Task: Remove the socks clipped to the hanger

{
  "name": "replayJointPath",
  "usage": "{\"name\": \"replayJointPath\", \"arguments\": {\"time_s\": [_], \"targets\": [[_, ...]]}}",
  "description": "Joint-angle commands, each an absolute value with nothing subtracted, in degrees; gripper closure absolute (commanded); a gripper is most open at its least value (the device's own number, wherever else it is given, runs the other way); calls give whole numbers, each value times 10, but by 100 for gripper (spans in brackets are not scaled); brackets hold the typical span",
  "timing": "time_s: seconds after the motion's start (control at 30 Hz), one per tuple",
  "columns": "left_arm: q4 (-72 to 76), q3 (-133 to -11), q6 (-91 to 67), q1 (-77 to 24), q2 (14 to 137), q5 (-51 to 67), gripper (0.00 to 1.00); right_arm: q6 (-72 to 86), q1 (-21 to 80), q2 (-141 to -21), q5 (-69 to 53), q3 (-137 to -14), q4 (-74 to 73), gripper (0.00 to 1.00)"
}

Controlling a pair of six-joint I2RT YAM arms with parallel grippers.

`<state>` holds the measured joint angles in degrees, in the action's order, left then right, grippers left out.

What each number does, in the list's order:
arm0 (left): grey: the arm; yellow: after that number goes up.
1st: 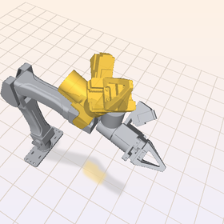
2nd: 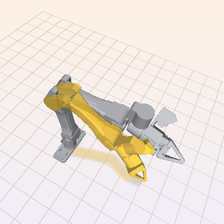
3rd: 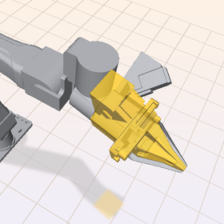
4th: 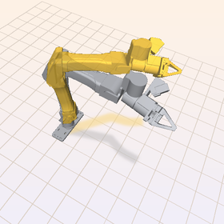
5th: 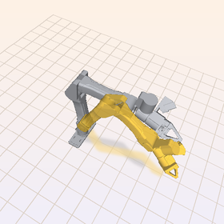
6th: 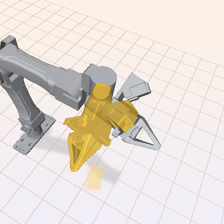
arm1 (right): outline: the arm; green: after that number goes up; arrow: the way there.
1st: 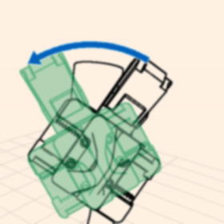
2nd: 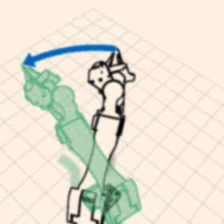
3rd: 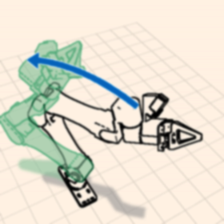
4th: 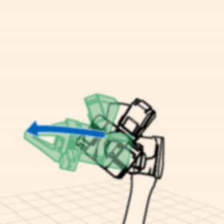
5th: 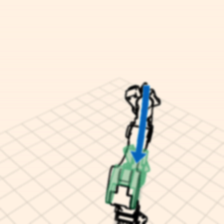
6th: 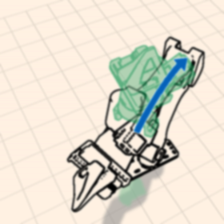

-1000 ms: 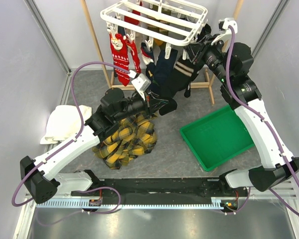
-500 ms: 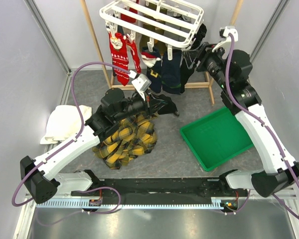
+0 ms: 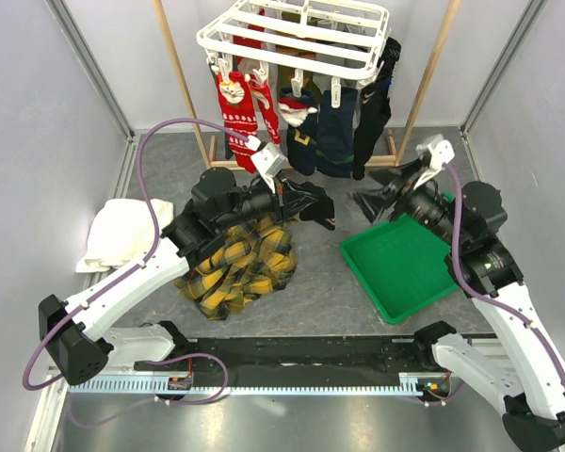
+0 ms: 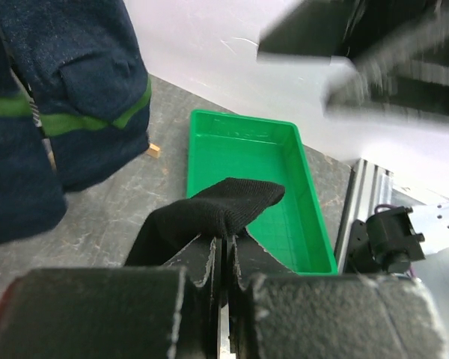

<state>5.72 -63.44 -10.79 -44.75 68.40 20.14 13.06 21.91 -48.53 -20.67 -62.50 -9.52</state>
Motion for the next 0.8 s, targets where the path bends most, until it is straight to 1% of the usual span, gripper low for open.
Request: {"name": "replayJointPath", "arguments": {"time_s": [0.0,0.07,0.13,0.3,0.4,0.5,0.53,0.57,0.6,0.63,0.67,0.7,0.73,0.77], "targets": [[81,-629,-86,-450,667,248,98,85,219,-476,-351,-579,-79,20],[88,-626,-87,-450,664,253,98,78,218,-480,-411,-567,-77,20],[94,-621,-90,-450,662,263,98,79,218,-487,-430,-552,-65,19],[106,-618,-99,-450,663,294,98,76,220,-518,-432,-527,-40,19],[106,-617,-101,-450,664,294,98,67,232,-540,-440,-523,-35,19],[106,-617,-101,-450,667,294,98,62,257,-547,-400,-519,-26,19],[107,-617,-101,-450,667,294,98,63,266,-547,-389,-516,-13,22],[106,-617,-102,-450,669,294,98,68,269,-548,-384,-514,-6,27],[106,-618,-102,-450,669,294,97,74,270,-548,-381,-512,-4,36],[105,-618,-102,-450,669,292,95,88,269,-548,-368,-508,23,60],[105,-618,-102,-450,669,290,92,97,270,-545,-352,-505,31,71],[104,-618,-102,-450,668,283,83,102,270,-542,-330,-501,34,81],[101,-619,-101,-450,668,278,75,116,270,-541,-289,-499,34,100],[99,-619,-101,-450,667,272,66,124,270,-540,-258,-499,26,100]]}}
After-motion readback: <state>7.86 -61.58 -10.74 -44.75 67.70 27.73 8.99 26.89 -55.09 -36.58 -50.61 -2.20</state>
